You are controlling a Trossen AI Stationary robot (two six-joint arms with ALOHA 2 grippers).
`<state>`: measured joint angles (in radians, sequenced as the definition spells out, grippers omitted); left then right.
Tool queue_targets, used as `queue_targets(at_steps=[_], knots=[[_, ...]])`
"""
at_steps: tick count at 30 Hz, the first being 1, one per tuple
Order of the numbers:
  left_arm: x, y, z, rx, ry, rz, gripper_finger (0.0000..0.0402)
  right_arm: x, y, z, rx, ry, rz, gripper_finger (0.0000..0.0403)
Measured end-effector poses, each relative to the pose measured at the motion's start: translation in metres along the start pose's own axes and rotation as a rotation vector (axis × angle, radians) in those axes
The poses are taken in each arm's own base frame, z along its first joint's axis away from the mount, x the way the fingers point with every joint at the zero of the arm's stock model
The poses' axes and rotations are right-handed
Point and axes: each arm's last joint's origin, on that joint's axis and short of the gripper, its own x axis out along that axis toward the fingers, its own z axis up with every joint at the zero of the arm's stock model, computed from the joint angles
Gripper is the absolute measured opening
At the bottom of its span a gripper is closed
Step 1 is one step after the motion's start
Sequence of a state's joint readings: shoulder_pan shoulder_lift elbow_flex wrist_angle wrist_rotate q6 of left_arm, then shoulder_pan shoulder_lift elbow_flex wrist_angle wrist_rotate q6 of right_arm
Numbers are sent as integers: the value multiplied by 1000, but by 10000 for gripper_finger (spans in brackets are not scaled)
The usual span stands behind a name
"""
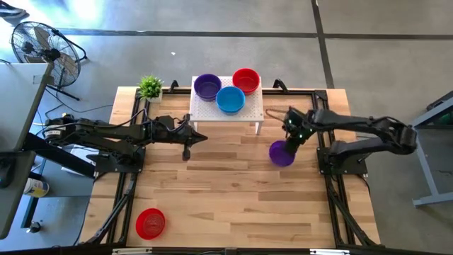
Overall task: Pick & Place Mini bowls
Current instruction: Stack the purple bowl on the purple bowl on the shelf
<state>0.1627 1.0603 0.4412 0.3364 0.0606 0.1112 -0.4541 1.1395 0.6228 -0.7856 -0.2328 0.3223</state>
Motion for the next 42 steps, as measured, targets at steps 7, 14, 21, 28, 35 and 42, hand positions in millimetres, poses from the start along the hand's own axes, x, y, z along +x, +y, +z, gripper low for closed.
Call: queue_targets(at_steps=[7, 14, 21, 28, 35, 42], knots=[[0, 0, 1, 3, -5, 1, 3, -2, 56, -6, -90, -207, 108, 1], [0, 0, 0, 12, -5, 4, 3, 19, 103, 20, -216, -322, 129, 1], [0, 0, 0, 15, -4, 4, 3, 48, 147, 54, -344, -349, 38, 1], [0, 0, -1, 14, 12, 2, 3, 72, 171, 79, -417, -361, -38, 0], [0, 0, -1, 14, 16, 15, 3, 85, 173, 94, -411, -399, -60, 0], [0, 0, -1, 14, 15, 17, 3, 89, 176, 101, -399, -482, -35, 0]])
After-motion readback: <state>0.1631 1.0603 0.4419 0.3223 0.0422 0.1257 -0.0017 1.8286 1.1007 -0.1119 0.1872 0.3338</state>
